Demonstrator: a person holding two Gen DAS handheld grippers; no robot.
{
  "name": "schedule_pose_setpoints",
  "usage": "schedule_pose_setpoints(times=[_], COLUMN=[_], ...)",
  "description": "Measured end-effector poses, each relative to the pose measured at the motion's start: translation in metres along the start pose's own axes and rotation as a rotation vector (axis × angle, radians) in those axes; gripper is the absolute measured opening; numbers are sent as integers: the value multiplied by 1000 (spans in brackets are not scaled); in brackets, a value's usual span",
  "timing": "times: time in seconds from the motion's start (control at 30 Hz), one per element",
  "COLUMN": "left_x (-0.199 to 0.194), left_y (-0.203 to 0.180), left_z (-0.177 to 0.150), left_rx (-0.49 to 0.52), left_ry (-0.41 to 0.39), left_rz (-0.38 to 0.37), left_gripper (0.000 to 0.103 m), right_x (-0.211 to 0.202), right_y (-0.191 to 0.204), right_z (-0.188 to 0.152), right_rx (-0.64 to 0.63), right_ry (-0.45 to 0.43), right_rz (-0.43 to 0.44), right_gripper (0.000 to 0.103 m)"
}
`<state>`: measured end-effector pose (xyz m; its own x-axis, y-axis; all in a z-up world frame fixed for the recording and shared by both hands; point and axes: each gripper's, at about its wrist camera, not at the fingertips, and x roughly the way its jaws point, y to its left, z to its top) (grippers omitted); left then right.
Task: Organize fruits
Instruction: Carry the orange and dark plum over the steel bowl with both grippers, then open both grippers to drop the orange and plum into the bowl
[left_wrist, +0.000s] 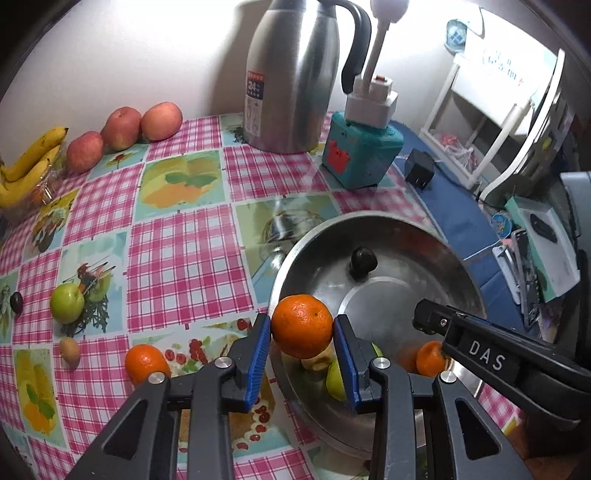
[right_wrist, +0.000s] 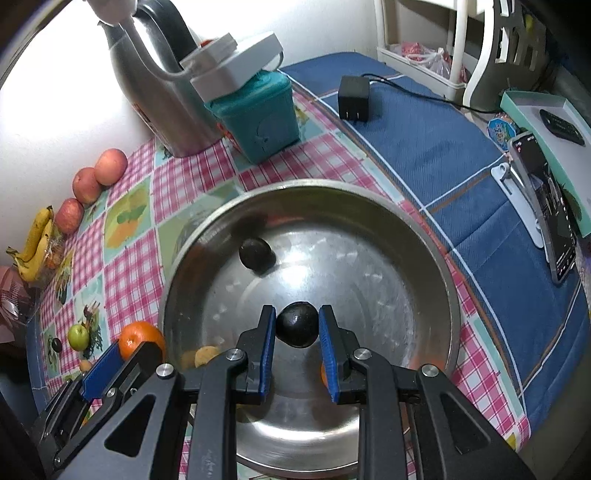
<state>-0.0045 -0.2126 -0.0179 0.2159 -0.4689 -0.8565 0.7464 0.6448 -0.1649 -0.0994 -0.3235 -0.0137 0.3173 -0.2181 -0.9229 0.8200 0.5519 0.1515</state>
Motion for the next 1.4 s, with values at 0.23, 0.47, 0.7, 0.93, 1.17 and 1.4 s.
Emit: schedule_pose_setpoints(times=[0.23,0.47,0.7,0.93,1.17,1.4], left_x=[5,5,3,-1,-2,-2], left_y=[-3,-4,-4,-2,7,19], left_z=[-2,-1,-1,3,5,4], left_rx=[12,17,19,9,-27,-72], left_ry=[6,10,3,-5,7,31], left_rz=[4,3,-1,-4,12,33], left_gripper=[38,38,39,40,44,44], right_x=[5,6,7,4,0,1], right_y=[-2,-2,-4,-5,-3,1], right_z=[-2,-2,-2,-1,0,0], right_rx=[5,9,19,22,14,-5], right_ry=[22,29,38,28,18,23], right_rz=[-1,2,5,4,8,6], right_gripper=[25,25,28,33,34,33])
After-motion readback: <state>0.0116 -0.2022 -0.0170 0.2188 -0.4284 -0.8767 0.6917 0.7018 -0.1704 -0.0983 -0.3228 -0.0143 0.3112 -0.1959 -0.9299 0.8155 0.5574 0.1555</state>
